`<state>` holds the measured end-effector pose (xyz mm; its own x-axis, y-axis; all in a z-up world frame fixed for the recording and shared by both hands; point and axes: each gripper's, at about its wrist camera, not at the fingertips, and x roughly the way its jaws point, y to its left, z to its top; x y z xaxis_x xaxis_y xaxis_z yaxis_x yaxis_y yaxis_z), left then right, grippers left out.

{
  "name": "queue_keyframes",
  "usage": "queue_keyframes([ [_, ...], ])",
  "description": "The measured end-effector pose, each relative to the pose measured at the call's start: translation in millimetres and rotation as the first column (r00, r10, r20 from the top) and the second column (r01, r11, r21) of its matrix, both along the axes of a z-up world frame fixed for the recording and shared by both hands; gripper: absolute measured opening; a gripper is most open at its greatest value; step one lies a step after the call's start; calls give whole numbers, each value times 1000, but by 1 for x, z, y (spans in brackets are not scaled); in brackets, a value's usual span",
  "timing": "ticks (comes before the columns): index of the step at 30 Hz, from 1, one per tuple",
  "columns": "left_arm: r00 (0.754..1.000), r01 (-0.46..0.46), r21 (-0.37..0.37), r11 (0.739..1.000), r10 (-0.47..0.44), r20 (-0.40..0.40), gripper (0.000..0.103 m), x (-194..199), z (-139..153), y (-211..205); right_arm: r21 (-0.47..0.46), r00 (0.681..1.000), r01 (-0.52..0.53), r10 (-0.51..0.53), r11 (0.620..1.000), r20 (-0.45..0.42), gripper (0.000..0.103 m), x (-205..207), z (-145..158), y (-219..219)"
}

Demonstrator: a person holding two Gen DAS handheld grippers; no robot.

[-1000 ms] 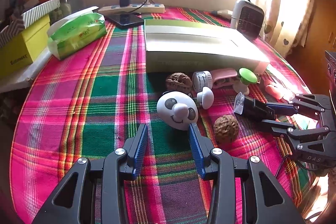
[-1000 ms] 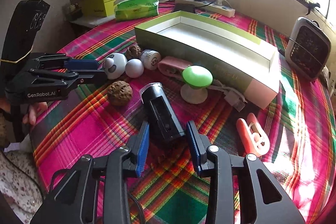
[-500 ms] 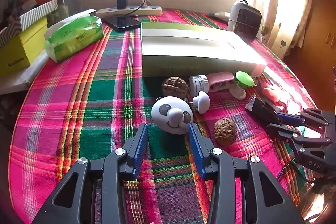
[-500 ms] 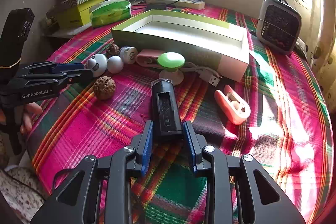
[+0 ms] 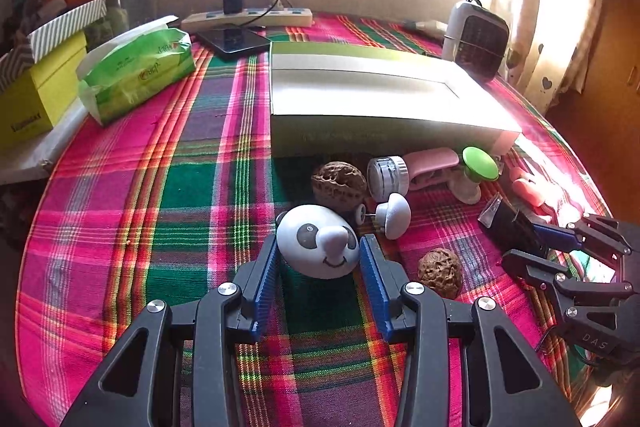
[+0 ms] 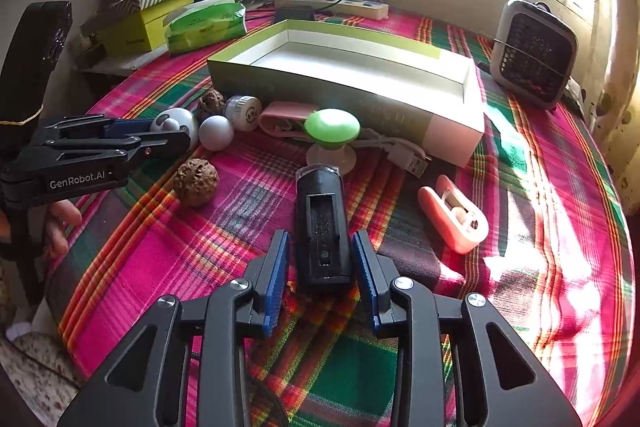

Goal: Organize objects
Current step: 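Close the left gripper on the white panda-face egg while the right gripper holds the black device, then lift the panda egg with the left gripper while the right gripper lifts the black device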

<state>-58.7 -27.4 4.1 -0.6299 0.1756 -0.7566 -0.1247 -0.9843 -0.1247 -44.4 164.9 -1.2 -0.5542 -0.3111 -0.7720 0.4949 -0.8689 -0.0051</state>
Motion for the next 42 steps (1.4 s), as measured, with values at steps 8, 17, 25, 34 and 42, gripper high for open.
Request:
queue_keyframes([
  [8,1000,-22,29,999,22,18,39,-9,0,-5,-8,1000,14,-14,1000,0,37,-5,0,-2],
  [17,999,-48,23,999,47,20,30,-9,0,-8,-28,1000,20,-20,999,6,37,-6,0,1],
  [25,999,-51,32,998,50,19,25,-10,0,-12,-32,999,32,-32,999,6,33,-7,0,3],
  [34,998,-62,32,998,62,8,25,-9,3,-15,-39,999,44,-44,998,4,29,-7,0,4],
  [42,997,-69,33,997,70,-15,25,-7,8,-17,-50,999,38,-38,998,3,29,-6,2,3],
])
